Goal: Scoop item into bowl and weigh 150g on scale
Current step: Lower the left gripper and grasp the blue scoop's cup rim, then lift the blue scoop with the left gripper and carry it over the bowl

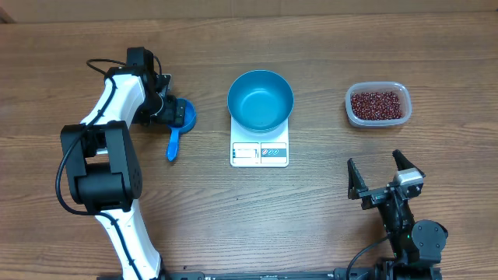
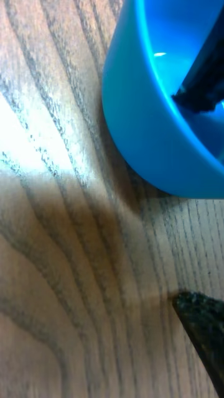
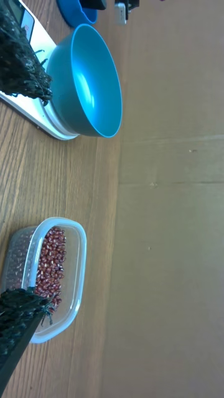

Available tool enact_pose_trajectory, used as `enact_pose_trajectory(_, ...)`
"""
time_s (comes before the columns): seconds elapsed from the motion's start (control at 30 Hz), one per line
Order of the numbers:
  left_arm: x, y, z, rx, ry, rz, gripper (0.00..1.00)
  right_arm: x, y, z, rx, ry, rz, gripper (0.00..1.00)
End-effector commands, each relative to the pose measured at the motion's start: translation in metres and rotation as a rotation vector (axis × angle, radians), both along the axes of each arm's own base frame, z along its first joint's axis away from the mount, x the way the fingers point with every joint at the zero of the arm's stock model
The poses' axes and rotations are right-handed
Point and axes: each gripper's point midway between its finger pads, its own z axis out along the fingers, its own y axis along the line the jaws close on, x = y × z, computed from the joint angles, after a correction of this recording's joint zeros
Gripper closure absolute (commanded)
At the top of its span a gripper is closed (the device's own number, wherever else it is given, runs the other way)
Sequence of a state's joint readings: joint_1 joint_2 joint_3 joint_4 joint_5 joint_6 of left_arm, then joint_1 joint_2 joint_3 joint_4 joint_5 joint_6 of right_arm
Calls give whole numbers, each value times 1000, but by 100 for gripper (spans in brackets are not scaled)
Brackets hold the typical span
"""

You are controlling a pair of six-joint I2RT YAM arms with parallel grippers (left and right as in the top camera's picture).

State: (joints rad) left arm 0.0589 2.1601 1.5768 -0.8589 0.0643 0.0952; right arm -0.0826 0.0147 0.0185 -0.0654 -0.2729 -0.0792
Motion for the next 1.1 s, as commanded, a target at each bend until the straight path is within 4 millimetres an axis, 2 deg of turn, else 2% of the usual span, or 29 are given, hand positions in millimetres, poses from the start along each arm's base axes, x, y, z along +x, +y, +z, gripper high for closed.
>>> enact_pose_trajectory(0.0,-5,-6,-9,-16,23,4,23,0,0,-1,-2,-6,-5,0)
enact_pose_trajectory(0.03,-5,-6,-9,-16,23,4,43,0,0,-1,-2,-6,-5,0)
enact_pose_trajectory(0.07,-5,-6,-9,-16,23,4,69,0,0,-1,-2,-6,-5,0)
enact_pose_trajectory(0.1,-5,-6,-9,-16,23,4,87,0,0,-1,-1,-6,-5,0)
enact_pose_trajectory(0.13,-5,-6,-9,-16,23,4,96,0,0,-1,-1,-6,-5,0)
enact_pose_trajectory(0.4,-7,-6,-7,-17,30,5,96,0,0,-1,-1,-6,-5,0)
enact_pose_trajectory(0.57,-3,-4,13,-5,17,6,96,0,0,-1,-2,-6,-5,0)
enact_pose_trajectory(0.67,7,-3,37,1,-21,7,96,0,0,-1,-1,-6,-5,0)
enact_pose_trajectory(0.9,38,-3,131,-22,-178,99,96,0,0,-1,-1,-6,-5,0)
enact_pose_trajectory(1.0,40,-5,174,-49,-234,195,96,0,0,-1,-1,-6,-5,0)
enact_pose_trajectory(1.07,33,-9,196,-82,-238,305,96,0,0,-1,-2,-6,-5,0)
